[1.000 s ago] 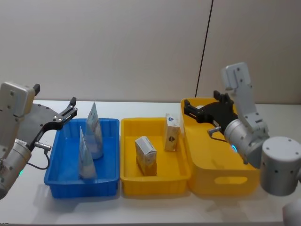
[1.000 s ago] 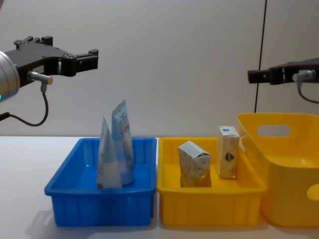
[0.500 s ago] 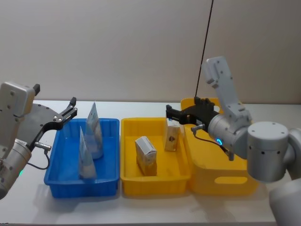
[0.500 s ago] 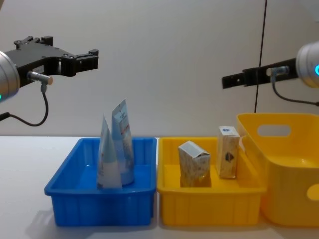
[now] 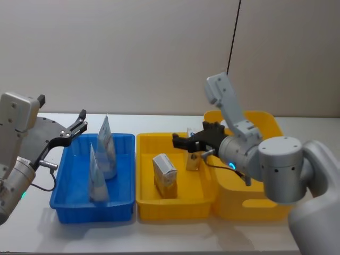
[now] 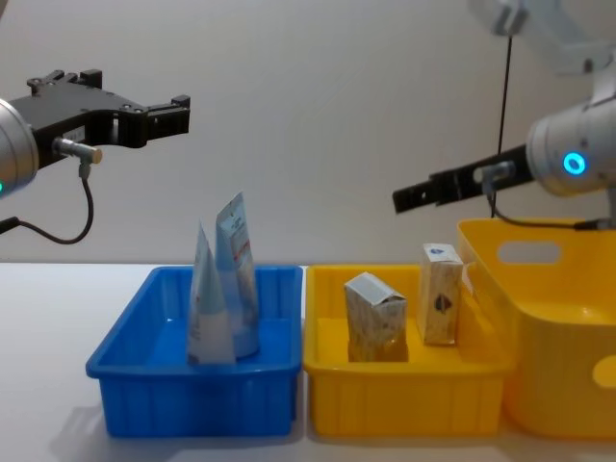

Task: Bimanual collaborative sorting of washing and personal care products

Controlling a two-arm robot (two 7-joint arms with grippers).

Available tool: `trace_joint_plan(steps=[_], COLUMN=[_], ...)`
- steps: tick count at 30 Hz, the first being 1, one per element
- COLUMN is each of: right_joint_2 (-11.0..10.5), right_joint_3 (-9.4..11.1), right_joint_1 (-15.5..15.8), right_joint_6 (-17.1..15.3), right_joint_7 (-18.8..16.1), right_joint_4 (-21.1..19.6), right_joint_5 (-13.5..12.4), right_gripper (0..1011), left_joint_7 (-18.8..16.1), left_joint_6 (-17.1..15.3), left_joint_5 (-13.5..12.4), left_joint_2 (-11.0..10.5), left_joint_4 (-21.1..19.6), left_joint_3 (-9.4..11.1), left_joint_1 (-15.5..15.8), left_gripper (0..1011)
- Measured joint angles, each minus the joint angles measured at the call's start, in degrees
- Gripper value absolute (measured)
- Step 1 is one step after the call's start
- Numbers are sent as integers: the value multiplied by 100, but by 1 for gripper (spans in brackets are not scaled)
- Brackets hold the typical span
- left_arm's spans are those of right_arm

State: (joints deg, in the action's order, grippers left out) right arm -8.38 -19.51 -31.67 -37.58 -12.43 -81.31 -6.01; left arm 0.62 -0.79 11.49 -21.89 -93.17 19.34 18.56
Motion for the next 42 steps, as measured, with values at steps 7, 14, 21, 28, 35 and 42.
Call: trace_joint_plan(steps=[7, 14, 21, 28, 35, 42], right_joint_2=[65, 143, 233, 296, 345, 404], right_joint_3=[-201, -328, -478, -614, -687, -708], right_joint_1=[-150, -256, -365, -432, -476, -515], right_joint_6=[38, 113, 146, 124, 65, -17], right_joint_7=[-128, -219, -243, -109, -9, 1], right_joint_4=[405, 703, 960, 1107, 1204, 1344], right_joint_5=[102, 174, 293, 494, 626, 679], right_gripper=[1000, 1000, 1000, 1000, 1000, 1000], left_joint_7=[0, 0, 0, 0, 0, 0], left_joint_6=[0, 0, 0, 0, 0, 0], left_joint_5=[0, 0, 0, 0, 0, 0], left_joint_2=[0, 0, 0, 0, 0, 0], left_joint_4=[0, 0, 0, 0, 0, 0], left_joint_3=[0, 0, 0, 0, 0, 0], left_joint_1=[0, 0, 0, 0, 0, 0], left_gripper=[1001, 1001, 1001, 1001, 1001, 1001])
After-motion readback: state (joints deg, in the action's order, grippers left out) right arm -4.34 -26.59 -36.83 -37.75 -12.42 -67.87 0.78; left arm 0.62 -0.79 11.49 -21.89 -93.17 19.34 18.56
